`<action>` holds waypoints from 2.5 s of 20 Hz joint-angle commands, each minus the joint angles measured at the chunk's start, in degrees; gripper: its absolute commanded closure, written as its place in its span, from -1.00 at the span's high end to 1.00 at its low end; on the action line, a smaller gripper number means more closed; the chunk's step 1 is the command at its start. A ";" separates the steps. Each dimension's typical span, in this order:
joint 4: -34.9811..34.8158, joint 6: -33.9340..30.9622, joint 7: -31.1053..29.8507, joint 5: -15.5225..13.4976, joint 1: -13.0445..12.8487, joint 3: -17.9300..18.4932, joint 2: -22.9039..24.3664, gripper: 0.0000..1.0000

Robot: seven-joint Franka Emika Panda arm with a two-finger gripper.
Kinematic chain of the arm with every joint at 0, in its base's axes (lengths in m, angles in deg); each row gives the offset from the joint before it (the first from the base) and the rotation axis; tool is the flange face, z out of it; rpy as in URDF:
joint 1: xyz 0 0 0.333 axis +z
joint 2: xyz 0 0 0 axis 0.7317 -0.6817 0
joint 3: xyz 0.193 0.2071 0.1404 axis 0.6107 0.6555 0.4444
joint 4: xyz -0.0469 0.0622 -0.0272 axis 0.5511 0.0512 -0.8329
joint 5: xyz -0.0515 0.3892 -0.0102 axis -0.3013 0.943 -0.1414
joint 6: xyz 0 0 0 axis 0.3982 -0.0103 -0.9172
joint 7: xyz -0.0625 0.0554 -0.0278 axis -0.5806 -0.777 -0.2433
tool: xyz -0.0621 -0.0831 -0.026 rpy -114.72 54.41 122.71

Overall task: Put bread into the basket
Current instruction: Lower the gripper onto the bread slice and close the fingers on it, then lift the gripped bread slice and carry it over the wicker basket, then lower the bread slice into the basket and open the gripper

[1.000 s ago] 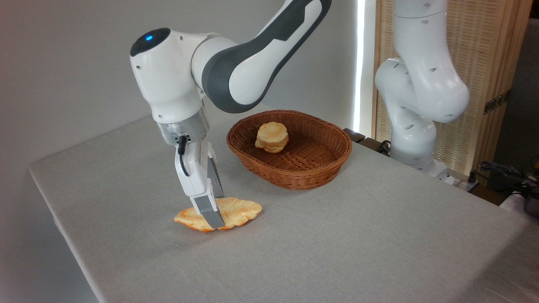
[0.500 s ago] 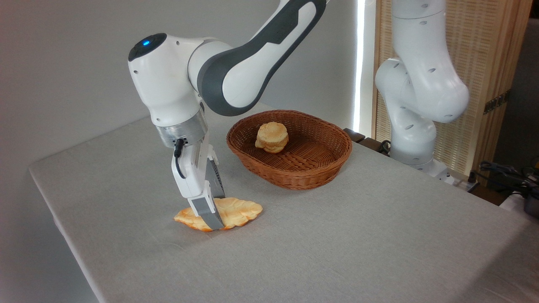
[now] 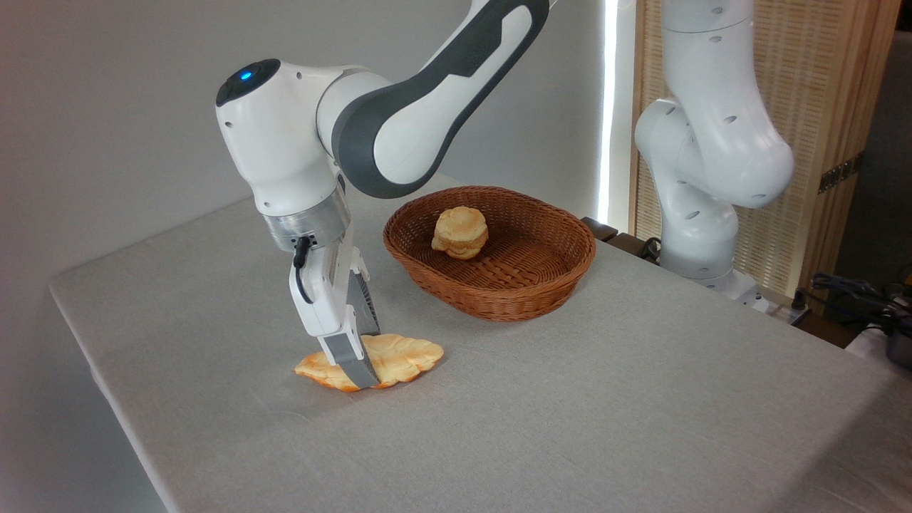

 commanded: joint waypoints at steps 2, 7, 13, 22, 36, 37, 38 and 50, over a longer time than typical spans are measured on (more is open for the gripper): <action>-0.06 1.78 0.60 -0.13 0.07 0.26 0.81 -0.38; 0.03 2.13 0.59 -0.22 0.16 0.43 0.90 -0.34; 0.21 1.26 -0.98 -2.84 0.60 0.87 3.79 -0.29; 0.21 -8.04 -22.59 -5.05 0.42 0.70 13.63 -0.13; -0.58 -31.96 -38.06 -7.51 -3.61 0.08 18.22 0.59; -1.28 -32.31 -40.60 -7.60 -4.66 0.08 18.13 0.83; -1.81 -32.32 -42.37 -7.60 -5.28 0.08 18.04 0.96; -4.71 -36.80 -42.74 -9.01 -8.18 -0.01 17.69 1.00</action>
